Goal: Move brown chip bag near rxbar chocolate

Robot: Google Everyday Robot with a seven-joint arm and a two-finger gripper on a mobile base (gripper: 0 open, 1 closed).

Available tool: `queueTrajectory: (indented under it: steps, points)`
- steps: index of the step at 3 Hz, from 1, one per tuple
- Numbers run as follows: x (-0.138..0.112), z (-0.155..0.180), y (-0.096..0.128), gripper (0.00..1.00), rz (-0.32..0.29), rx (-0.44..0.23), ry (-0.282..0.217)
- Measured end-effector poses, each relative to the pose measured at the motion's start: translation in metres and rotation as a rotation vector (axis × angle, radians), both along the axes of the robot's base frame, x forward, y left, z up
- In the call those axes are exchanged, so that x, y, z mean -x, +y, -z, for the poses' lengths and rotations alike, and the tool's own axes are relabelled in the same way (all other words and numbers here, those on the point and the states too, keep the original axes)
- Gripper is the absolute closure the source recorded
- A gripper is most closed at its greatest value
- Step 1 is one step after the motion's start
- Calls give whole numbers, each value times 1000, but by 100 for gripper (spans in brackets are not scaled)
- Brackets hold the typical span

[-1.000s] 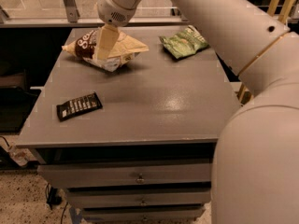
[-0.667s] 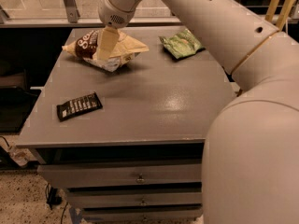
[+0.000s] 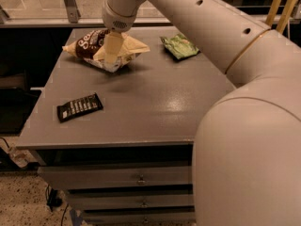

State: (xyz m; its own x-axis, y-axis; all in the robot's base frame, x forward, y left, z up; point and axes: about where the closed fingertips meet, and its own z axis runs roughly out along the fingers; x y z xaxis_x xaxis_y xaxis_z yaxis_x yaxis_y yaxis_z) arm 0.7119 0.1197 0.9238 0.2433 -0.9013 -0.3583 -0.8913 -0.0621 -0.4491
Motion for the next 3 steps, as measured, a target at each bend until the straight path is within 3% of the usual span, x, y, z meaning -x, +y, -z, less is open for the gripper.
queueTrajectory:
  steps: [1, 2, 3]
  points:
    - [-9, 11, -7, 0, 12, 48, -11]
    - [-11, 21, -8, 15, 0, 80, -21]
    - [-11, 26, -12, 39, -11, 99, -26]
